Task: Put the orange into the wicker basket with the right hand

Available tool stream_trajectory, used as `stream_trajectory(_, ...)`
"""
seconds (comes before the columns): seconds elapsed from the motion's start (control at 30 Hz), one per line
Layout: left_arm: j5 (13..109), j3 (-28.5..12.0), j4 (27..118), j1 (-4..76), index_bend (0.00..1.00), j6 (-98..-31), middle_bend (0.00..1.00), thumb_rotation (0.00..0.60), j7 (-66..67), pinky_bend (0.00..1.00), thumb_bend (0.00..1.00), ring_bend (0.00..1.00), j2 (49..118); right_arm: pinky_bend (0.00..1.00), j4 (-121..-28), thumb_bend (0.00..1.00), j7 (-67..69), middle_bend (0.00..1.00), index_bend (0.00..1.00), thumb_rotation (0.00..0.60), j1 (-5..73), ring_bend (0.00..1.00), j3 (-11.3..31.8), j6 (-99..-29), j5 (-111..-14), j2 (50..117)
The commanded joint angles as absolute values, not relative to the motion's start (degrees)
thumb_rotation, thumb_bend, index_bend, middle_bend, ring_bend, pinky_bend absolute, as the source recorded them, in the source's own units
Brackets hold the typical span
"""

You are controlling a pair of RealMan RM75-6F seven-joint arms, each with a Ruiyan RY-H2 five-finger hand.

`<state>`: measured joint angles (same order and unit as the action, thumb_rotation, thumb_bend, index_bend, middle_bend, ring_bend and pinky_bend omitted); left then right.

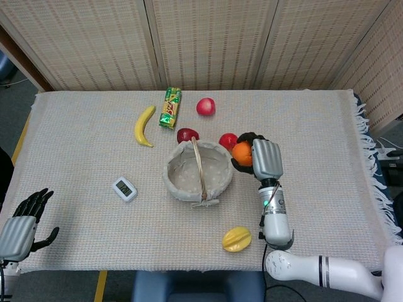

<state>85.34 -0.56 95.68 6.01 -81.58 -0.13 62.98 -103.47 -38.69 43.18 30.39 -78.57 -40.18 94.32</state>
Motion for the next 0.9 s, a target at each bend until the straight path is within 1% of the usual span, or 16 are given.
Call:
stream_trajectory(0.03,85.1,-0.6,95.7,6.0,0.00,-81.5,0.00,0.600,-0.4,0.10,0.33,0.00,62.9,0.74,-96.9,0.30,-39.8,0.56,0.76,0.600,48.7,0.57,32.1,-78.7,-37.5,100.7)
stream_trajectory(0.23,84.5,-0.7,95.8,6.2,0.00,-80.7,0.00,0.600,-1.2,0.10,0.33,0.00,62.6,0.74,-89.8,0.30,-37.9,0.56,0.73,0.600,53.1,0.55,31.7,-78.1,-37.5,107.9)
stream_trajectory(0.27,84.5,-0.7,95.8,6.2,0.00,-80.7,0.00,0.600,-1.4,0.10,0.33,0.00,62.5,0.74,-89.0,0.30,-37.6,0.56,0.70,0.600,53.5,0.54,31.4,-77.8,-37.6,108.6)
stream_trajectory(0.33,84.3,-0.7,95.8,6.2,0.00,-80.5,0.00,0.600,-1.7,0.10,0.33,0.00,62.4,0.71,-88.3,0.30,-37.5,0.53,0.63,0.600,53.7,0.47,30.6,-77.1,-37.9,109.1)
stream_trajectory(0.37,84.3,-0.7,95.8,6.3,0.00,-80.4,0.00,0.600,-1.9,0.10,0.33,0.00,62.4,0.67,-88.2,0.30,-37.8,0.47,0.58,0.600,53.7,0.39,30.1,-76.8,-37.6,109.1)
stream_trajectory(0.4,84.3,-0.7,95.8,6.3,0.00,-80.3,0.00,0.600,-2.0,0.10,0.33,0.00,62.3,0.63,-88.4,0.29,-38.0,0.40,0.56,0.600,53.6,0.31,29.9,-76.5,-37.2,109.0)
stream_trajectory(0.47,84.4,-0.7,95.7,6.4,0.00,-80.2,0.00,0.600,-2.1,0.10,0.33,0.00,62.3,0.50,-89.0,0.24,-38.5,0.22,0.57,0.600,53.5,0.15,29.8,-76.1,-36.4,108.6)
stream_trajectory(0.53,84.9,-0.6,95.7,6.5,0.00,-80.2,0.00,0.600,-2.3,0.10,0.33,0.00,62.3,0.40,-89.6,0.19,-38.9,0.09,0.57,0.600,53.4,0.04,29.8,-76.1,-36.0,108.0)
stream_trajectory(0.57,85.1,-0.6,95.6,6.5,0.00,-80.2,0.00,0.600,-2.4,0.10,0.33,0.00,62.3,0.34,-90.0,0.17,-39.0,0.03,0.58,0.600,53.3,0.01,29.8,-76.2,-35.9,107.7)
stream_trajectory(0.6,85.2,-0.5,95.5,6.5,0.00,-80.3,0.00,0.600,-2.4,0.10,0.33,0.00,62.4,0.30,-90.3,0.15,-39.1,0.01,0.58,0.600,53.2,0.00,29.9,-76.3,-35.9,107.4)
stream_trajectory(0.67,85.3,-0.5,95.4,6.5,0.00,-80.2,0.00,0.600,-2.4,0.10,0.33,0.00,62.4,0.26,-91.2,0.13,-39.5,0.00,0.59,0.600,53.0,0.00,29.9,-76.3,-35.5,106.6)
stream_trajectory(0.9,85.2,-0.5,95.6,6.7,0.00,-80.1,0.00,0.600,-2.1,0.10,0.33,0.00,62.5,0.24,-93.5,0.11,-38.6,0.00,0.61,0.600,52.0,0.00,29.8,-76.6,-36.2,104.2)
